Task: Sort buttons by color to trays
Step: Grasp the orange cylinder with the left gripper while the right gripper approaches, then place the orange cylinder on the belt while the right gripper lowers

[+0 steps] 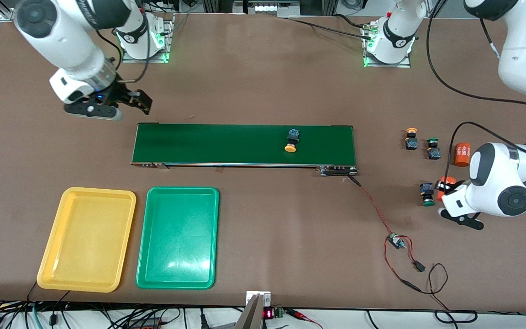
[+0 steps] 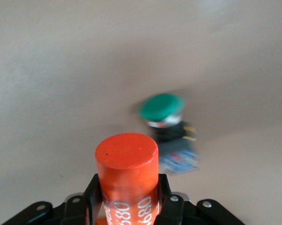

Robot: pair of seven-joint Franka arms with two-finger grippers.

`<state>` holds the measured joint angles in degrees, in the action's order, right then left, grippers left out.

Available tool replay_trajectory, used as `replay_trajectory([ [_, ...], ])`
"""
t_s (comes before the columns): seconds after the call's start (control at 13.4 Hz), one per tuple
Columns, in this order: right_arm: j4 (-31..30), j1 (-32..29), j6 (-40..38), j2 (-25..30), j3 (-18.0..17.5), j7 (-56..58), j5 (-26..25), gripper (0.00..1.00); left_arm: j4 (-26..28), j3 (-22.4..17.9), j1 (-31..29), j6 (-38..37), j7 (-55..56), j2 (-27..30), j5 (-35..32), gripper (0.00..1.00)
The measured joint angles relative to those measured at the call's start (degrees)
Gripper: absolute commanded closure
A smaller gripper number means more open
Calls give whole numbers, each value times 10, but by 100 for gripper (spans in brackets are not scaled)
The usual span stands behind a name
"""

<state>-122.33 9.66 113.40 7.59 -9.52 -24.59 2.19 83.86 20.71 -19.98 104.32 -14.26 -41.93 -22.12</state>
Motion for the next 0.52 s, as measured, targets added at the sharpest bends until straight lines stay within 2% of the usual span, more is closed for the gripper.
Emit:
replay_trajectory([
  [0.22, 0, 1, 46, -29, -46, -53, -1, 0, -3, 88, 1, -80, -32, 33, 10, 76],
  [0.52, -1, 3, 84, -71, -93, -77, -14, 0, 15, 178, 4, -89, -137, 30, 19, 81],
])
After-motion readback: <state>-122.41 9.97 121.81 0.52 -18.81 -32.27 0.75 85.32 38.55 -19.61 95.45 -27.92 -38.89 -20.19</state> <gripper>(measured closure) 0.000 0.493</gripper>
